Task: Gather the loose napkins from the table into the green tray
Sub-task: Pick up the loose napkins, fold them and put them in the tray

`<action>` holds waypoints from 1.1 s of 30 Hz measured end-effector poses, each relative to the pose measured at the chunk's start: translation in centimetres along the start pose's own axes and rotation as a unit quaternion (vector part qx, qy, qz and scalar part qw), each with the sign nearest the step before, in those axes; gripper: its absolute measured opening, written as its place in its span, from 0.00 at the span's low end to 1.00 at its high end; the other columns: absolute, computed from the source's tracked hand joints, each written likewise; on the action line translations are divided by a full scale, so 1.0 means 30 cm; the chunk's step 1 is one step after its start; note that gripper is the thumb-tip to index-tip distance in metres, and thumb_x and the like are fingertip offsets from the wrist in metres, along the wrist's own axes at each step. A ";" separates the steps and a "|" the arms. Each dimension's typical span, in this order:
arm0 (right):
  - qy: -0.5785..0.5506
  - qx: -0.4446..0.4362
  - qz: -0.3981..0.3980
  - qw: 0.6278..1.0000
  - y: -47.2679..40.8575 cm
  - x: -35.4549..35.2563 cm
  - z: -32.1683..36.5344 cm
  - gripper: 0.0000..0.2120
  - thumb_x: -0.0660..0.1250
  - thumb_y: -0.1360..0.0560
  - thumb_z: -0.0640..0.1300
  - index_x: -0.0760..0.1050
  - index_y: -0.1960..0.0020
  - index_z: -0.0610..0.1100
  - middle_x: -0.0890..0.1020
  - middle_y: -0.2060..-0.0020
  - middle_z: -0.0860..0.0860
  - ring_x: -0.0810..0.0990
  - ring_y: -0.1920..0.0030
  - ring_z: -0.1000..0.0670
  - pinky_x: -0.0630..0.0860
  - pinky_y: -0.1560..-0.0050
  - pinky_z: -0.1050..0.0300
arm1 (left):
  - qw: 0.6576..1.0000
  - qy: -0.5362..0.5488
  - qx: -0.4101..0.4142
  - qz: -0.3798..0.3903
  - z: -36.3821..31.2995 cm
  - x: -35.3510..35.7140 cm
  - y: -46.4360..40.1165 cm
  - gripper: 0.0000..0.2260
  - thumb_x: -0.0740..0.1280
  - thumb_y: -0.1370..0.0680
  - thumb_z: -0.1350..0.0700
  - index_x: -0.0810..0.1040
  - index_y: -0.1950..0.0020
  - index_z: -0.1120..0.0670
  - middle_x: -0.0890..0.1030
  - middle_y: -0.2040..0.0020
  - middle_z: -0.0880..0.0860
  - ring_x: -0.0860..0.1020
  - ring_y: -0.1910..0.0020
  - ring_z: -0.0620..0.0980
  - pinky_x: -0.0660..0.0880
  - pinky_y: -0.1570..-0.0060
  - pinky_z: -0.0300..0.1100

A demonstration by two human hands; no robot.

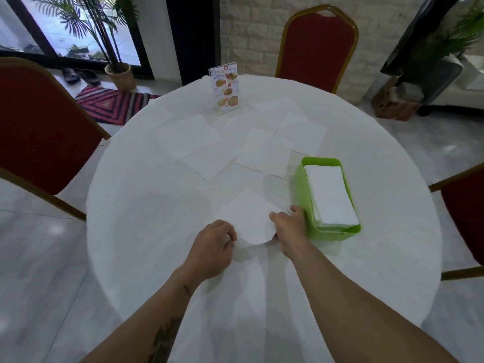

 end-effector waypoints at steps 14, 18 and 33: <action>0.485 -0.184 0.205 0.830 0.261 0.128 -0.091 0.17 0.68 0.35 0.49 0.81 0.47 0.56 0.70 0.40 0.51 0.65 0.37 0.48 0.66 0.34 0.51 | 0.993 -0.004 -0.082 -0.090 0.125 -0.119 0.134 0.12 0.64 0.29 0.61 0.71 0.59 0.42 0.74 0.57 0.40 0.73 0.56 0.40 0.65 0.60 0.28; 0.433 -0.177 0.152 0.871 0.261 0.096 -0.085 0.20 0.67 0.31 0.53 0.75 0.39 0.53 0.69 0.39 0.50 0.67 0.36 0.46 0.67 0.39 0.53 | 0.996 -0.018 -0.069 -0.062 0.120 -0.096 0.153 0.13 0.62 0.28 0.59 0.73 0.51 0.41 0.73 0.49 0.39 0.73 0.49 0.42 0.68 0.53 0.31; 0.349 -0.086 0.134 0.923 0.244 0.145 -0.077 0.04 0.66 0.26 0.42 0.78 0.57 0.43 0.80 0.59 0.51 0.78 0.56 0.49 0.75 0.56 0.57 | 0.991 -0.119 -0.023 0.059 0.085 -0.028 0.187 0.22 0.59 0.25 0.59 0.73 0.34 0.42 0.67 0.27 0.43 0.59 0.26 0.47 0.55 0.27 0.46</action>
Point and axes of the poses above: each hand's wrist, its own y-axis away from the middle knuckle, its own x-axis out of the palm, z = x × y, the point moved 8 cm from there along -y, towards the middle knuckle
